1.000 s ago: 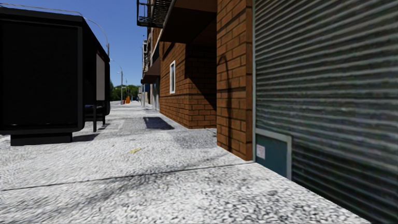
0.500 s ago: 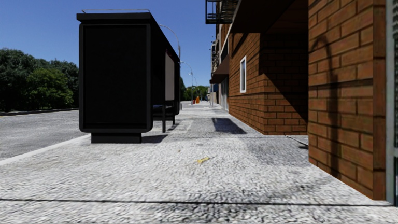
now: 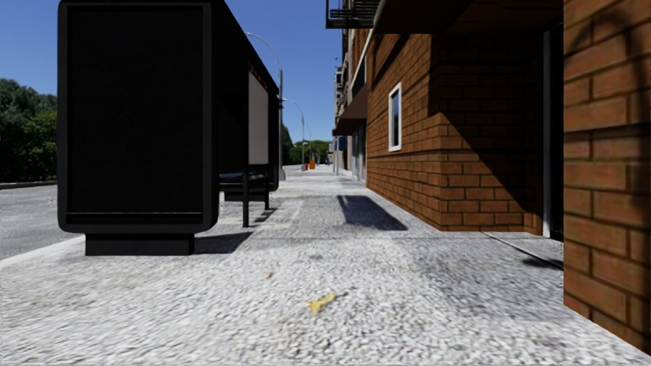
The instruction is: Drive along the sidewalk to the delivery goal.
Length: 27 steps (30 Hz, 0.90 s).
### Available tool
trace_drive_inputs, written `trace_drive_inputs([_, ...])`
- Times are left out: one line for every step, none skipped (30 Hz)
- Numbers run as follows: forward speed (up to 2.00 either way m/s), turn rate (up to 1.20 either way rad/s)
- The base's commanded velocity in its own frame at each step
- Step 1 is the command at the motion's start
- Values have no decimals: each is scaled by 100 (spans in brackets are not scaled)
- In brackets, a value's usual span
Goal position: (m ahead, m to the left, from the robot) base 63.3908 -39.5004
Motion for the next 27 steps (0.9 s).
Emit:
trace_drive_inputs([168, -31])
trace_drive_inputs([173, -22])
trace_drive_inputs([179, -6])
trace_drive_inputs([179, -6])
trace_drive_inputs([190, 0])
trace_drive_inputs([200, 0])
trace_drive_inputs([200, 0])
trace_drive_inputs([200, 0])
trace_drive_inputs([200, 0])
trace_drive_inputs([200, 0])
trace_drive_inputs([200, 0])
trace_drive_inputs([200, 0])
trace_drive_inputs([200, 0])
trace_drive_inputs([200, 0])
trace_drive_inputs([200, 0])
trace_drive_inputs([200, 0])
trace_drive_inputs([200, 0])
trace_drive_inputs([200, 0])
trace_drive_inputs([200, 0])
trace_drive_inputs([200, 0])
trace_drive_inputs([200, 0])
trace_drive_inputs([200, 0])
trace_drive_inputs([200, 0])
trace_drive_inputs([200, 0])
trace_drive_inputs([200, 0])
trace_drive_inputs([200, 0])
trace_drive_inputs([200, 0])
